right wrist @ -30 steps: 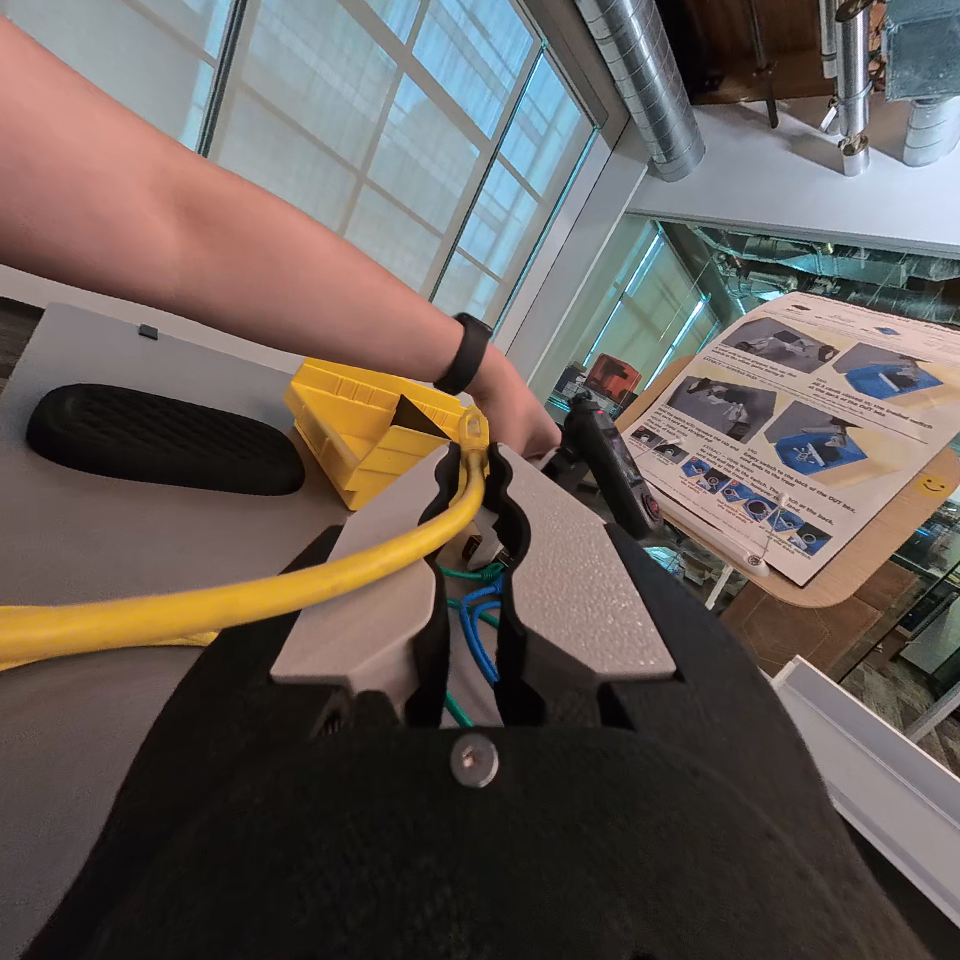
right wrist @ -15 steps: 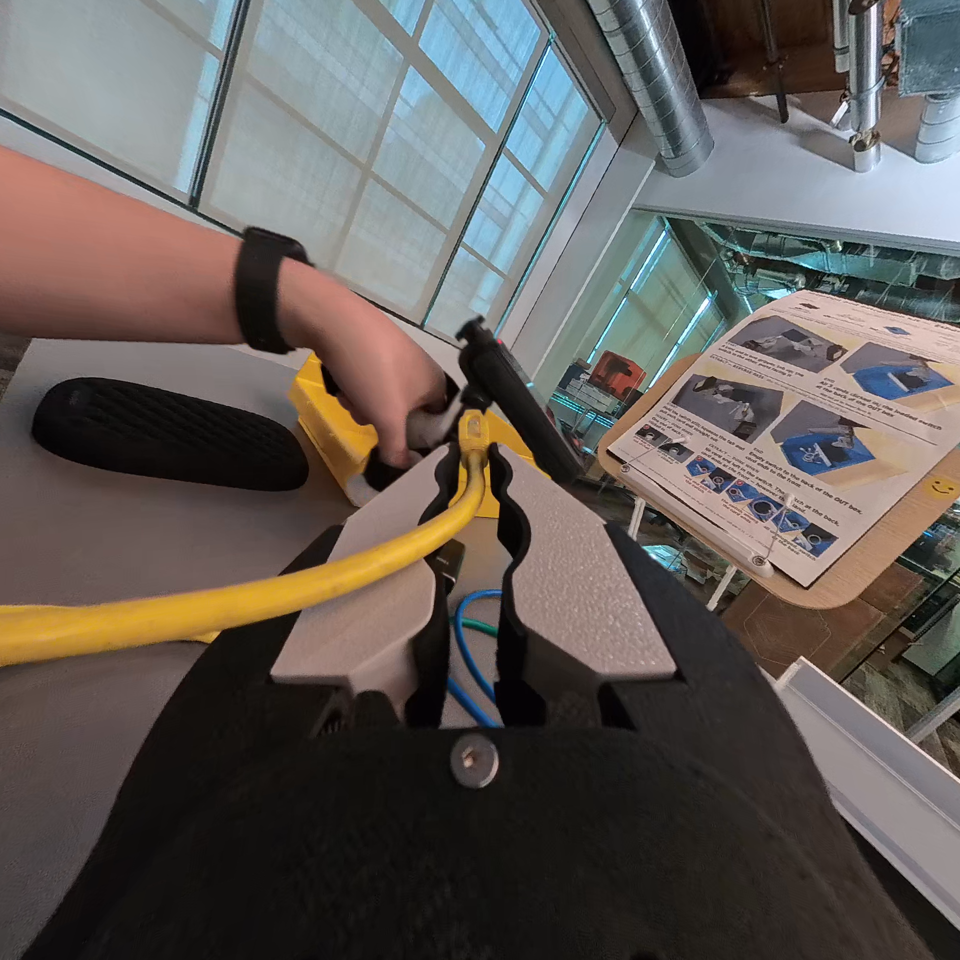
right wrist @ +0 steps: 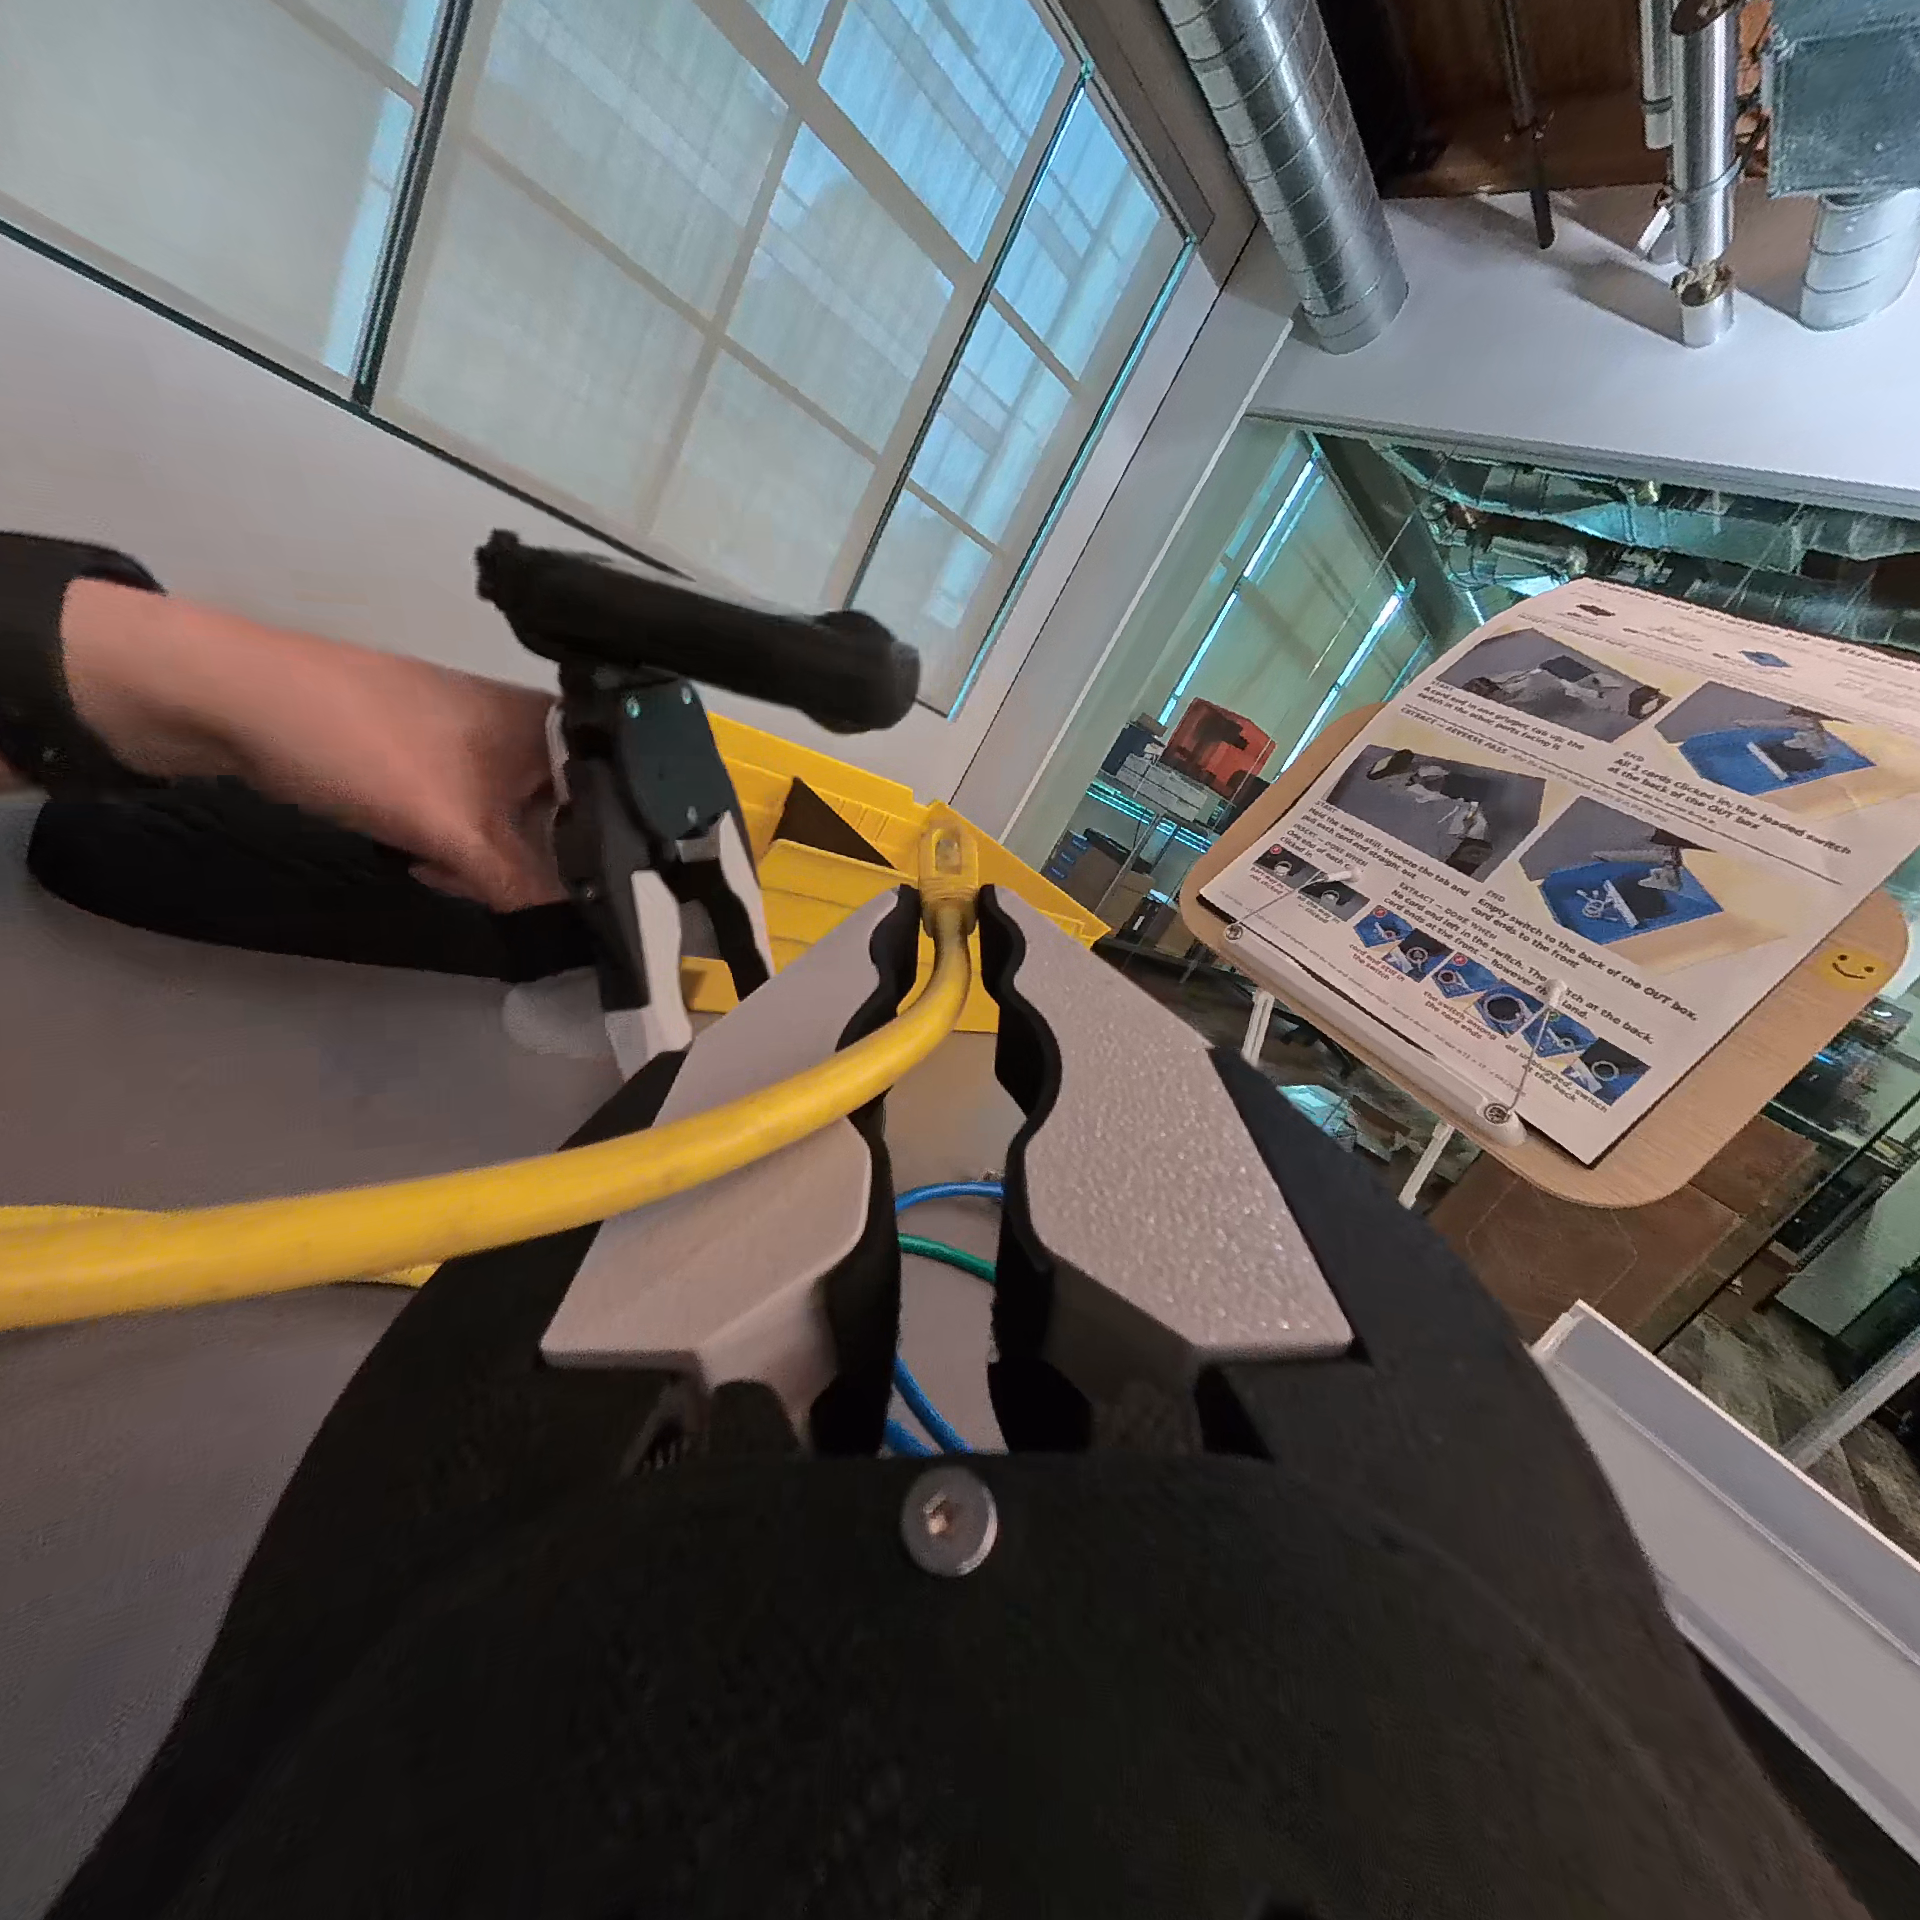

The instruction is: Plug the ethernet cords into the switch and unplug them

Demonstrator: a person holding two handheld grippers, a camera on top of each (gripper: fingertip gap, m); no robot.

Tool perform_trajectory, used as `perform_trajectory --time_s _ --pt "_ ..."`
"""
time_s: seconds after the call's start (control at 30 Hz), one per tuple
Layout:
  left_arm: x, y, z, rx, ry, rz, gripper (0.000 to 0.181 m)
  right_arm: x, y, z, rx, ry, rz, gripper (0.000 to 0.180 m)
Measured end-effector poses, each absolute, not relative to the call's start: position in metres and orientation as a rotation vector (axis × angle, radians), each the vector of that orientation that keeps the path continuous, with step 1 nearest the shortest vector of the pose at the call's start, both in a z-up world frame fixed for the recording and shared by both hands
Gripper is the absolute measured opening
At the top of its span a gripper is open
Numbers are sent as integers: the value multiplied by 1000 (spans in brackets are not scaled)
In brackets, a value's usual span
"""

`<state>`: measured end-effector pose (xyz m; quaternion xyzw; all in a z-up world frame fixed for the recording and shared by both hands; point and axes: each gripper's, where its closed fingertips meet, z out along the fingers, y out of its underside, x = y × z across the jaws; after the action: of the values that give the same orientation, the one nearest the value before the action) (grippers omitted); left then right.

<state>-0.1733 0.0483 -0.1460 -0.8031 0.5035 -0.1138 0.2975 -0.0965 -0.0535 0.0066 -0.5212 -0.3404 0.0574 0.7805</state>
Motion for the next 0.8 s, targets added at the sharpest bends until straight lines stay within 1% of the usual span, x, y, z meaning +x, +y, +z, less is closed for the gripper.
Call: perform_trajectory --time_s 0.13,0.17,0.2,0.23,0.3,0.43,0.5,0.57,0.6,0.67,0.8 --pt "-166 48 -161 -2134 1272 -396 99 -98 -52 3 -1137 -749 116 10" --pt "-166 50 -162 -2141 1236 -431 95 -99 -52 2 -1139 -753 114 10" --pt "-167 54 -161 -2133 1194 -434 82 -99 -51 2 -1139 -756 111 10" --pt "-169 56 -161 -2118 1171 -430 78 -100 -51 2 -1139 -757 109 10" --pt "-170 56 -160 -2088 1144 -441 76 -100 -51 1 -1141 -760 112 10" --pt "-172 54 -160 -2048 1102 -441 74 -101 -51 -1 -1145 -766 106 11" --pt "-173 54 -160 -2050 1097 -436 77 -102 -51 -1 -1145 -770 103 10" --pt "-171 52 -161 -2054 1117 -460 84 -103 -50 -2 -1146 -776 97 10" --pt "-171 51 -161 -2050 1128 -464 85 -103 -50 -2 -1147 -778 93 10" --pt "-170 52 -160 -2043 1129 -465 73 -103 -49 -3 -1151 -782 85 10" --pt "-171 51 -160 -2042 1128 -466 73 -104 -49 -5 -1156 -788 78 10"
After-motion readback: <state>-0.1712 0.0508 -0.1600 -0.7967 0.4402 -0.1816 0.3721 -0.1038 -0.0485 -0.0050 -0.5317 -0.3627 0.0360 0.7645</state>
